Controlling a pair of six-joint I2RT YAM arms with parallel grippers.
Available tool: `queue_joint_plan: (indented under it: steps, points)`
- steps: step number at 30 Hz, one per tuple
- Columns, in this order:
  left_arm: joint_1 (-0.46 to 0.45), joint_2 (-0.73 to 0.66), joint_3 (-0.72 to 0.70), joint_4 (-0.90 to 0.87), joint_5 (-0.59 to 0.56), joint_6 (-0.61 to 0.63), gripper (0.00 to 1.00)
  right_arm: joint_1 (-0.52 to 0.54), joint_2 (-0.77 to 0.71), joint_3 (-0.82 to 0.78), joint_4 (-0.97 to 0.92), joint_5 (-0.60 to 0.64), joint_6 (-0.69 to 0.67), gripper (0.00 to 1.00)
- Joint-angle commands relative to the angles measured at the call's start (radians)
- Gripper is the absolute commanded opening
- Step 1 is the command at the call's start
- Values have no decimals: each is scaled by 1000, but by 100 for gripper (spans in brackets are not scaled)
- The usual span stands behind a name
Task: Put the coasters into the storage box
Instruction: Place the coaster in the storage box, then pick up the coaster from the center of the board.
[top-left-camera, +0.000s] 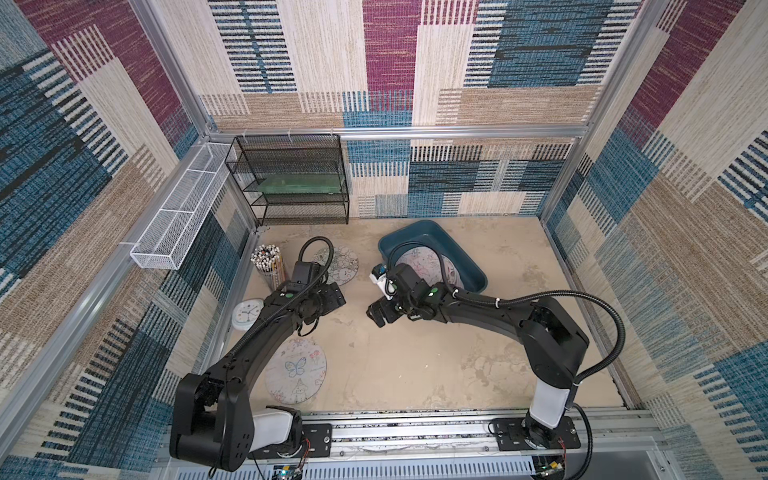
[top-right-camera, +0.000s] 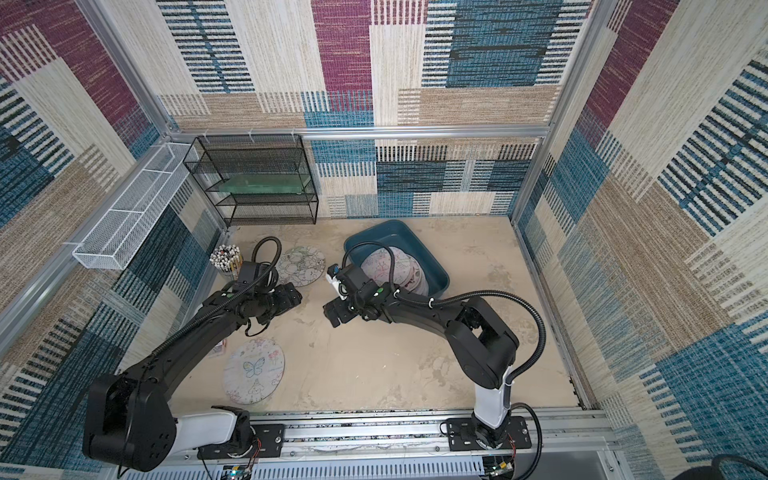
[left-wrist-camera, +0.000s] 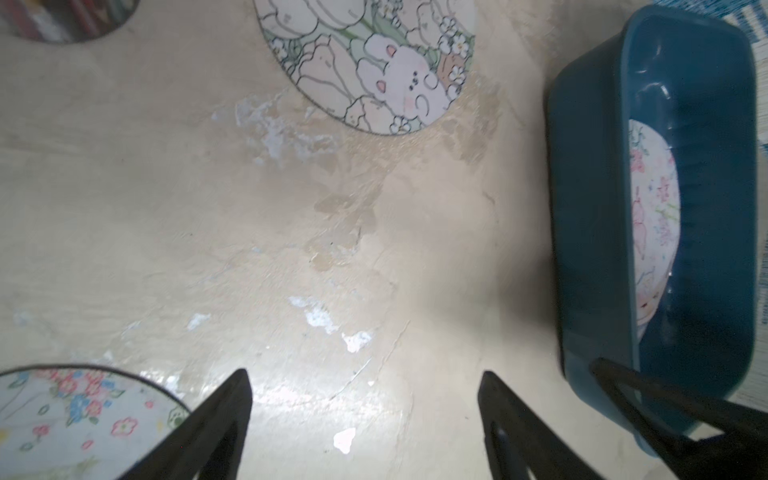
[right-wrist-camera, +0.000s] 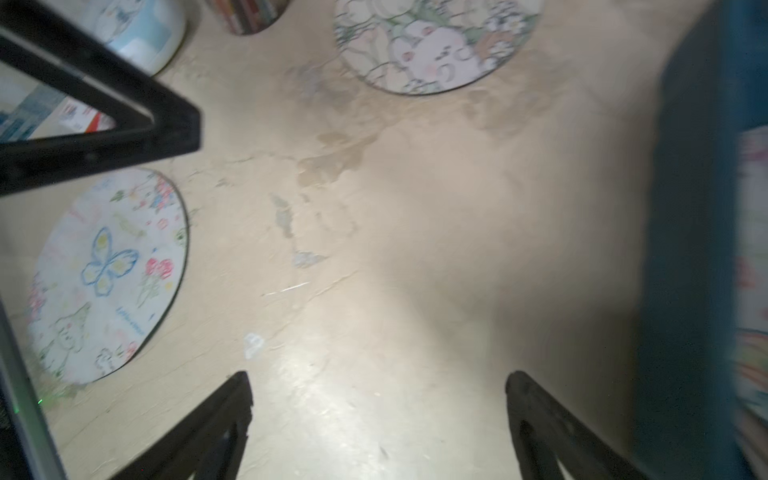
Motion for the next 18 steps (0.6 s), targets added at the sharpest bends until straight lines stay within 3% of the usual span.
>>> queue_joint_plan:
  steps: [1, 6, 11, 18]
  points:
    - [2, -27, -23, -47, -52, -36, 85, 62, 33, 13, 73, -25, -51, 97]
    - [4, -117, -72, -35, -72, -61, 84, 127, 114, 76, 78, -96, -48, 97]
    - [13, -174, -81, -150, -137, -54, 84, 129, 161, 107, 84, -186, 23, 95]
    - [19, -182, -144, -181, -98, -70, 84, 133, 199, 143, 68, -279, 76, 90]
